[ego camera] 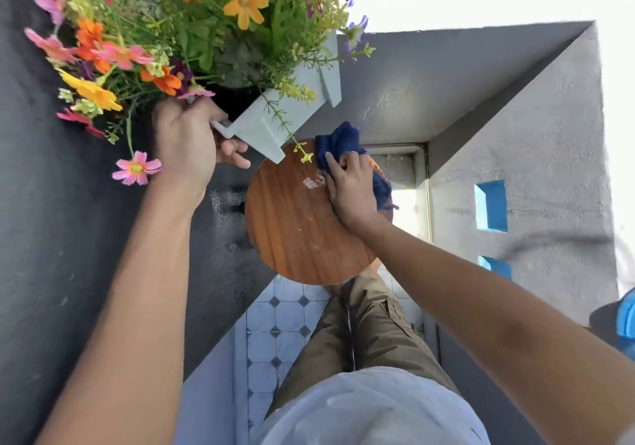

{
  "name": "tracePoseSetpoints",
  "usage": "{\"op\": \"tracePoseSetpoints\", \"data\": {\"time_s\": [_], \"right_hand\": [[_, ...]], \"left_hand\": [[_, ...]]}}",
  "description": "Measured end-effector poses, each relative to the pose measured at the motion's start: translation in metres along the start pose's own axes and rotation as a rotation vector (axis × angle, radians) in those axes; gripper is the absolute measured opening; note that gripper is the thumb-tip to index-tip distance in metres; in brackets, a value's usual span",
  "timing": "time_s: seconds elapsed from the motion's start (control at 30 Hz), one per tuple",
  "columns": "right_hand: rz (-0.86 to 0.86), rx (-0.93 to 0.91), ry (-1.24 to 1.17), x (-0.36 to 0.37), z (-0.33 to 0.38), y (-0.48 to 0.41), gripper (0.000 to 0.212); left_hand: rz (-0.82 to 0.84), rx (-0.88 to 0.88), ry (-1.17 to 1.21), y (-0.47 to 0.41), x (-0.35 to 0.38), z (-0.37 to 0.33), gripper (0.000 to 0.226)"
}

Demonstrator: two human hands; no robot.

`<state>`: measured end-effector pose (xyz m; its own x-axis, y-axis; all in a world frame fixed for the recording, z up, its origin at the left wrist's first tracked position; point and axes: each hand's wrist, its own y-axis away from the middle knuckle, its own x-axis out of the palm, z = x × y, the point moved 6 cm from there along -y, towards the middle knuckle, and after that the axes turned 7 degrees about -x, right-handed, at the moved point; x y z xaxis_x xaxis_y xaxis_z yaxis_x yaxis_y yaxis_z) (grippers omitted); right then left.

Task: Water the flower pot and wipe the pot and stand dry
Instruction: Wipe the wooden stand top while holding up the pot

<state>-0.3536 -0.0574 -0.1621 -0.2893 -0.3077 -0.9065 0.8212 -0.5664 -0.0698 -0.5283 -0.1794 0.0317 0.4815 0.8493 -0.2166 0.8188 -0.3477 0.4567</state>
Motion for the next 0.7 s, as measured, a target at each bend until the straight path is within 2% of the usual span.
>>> {"op": "tracePoseSetpoints", "data": {"time_s": [0.13, 0.23, 0.33, 0.43, 0.53, 0.6, 0.63, 0.7], "right_hand": [[0.141, -0.377, -0.116, 0.031, 0.074, 0.054, 0.037], [0.238, -0.652, -0.142, 0.045, 0.101, 0.102, 0.033], [0.238, -0.744, -0.145, 0.038, 0.089, 0.107, 0.033], [0.145, -0.580, -0.120, 0.020, 0.054, 0.062, 0.037], [-0.002, -0.242, -0.070, 0.003, 0.005, -0.003, 0.032], [-0.025, -0.006, -0.056, 0.000, -0.018, -0.038, 0.030], [-0.010, 0.066, -0.053, 0.001, -0.019, -0.049, 0.028], [-0.030, 0.063, -0.045, 0.005, -0.001, -0.060, 0.029]], "left_hand": [[-0.001, -0.015, -0.011, -0.003, 0.001, 0.001, 0.018], [-0.007, -0.023, -0.007, -0.005, 0.002, 0.000, 0.020], [-0.002, -0.012, -0.007, -0.005, 0.001, -0.002, 0.020], [0.005, -0.019, -0.015, -0.008, -0.001, -0.001, 0.021], [-0.006, -0.028, -0.014, -0.011, -0.003, 0.000, 0.018], [-0.015, -0.029, -0.010, -0.011, -0.005, 0.001, 0.017], [-0.014, -0.027, -0.011, -0.011, -0.005, 0.001, 0.016], [-0.005, -0.024, -0.014, -0.012, -0.004, 0.001, 0.016]]}}
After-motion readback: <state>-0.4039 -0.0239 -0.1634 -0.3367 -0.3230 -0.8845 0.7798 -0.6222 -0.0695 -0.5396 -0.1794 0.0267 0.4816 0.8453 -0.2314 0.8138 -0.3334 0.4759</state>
